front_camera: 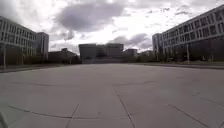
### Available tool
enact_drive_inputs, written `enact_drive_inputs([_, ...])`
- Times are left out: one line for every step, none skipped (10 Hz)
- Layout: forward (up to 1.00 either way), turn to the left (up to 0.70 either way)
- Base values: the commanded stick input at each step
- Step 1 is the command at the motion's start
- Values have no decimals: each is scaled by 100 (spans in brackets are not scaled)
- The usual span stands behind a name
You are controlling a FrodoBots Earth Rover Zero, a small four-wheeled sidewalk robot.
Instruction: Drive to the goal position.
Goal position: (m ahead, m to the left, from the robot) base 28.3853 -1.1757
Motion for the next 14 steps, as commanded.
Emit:
enact_drive_inputs([70, 1])
enact_drive_inputs([70, 1])
enact_drive_inputs([70, 1])
enact_drive_inputs([70, 1])
enact_drive_inputs([70, 1])
enact_drive_inputs([70, 1])
enact_drive_inputs([70, 1])
enact_drive_inputs([70, 1])
enact_drive_inputs([70, 1])
enact_drive_inputs([70, 1])
enact_drive_inputs([70, 1])
enact_drive_inputs([70, 1])
enact_drive_inputs([70, 1])
enact_drive_inputs([70, 1])
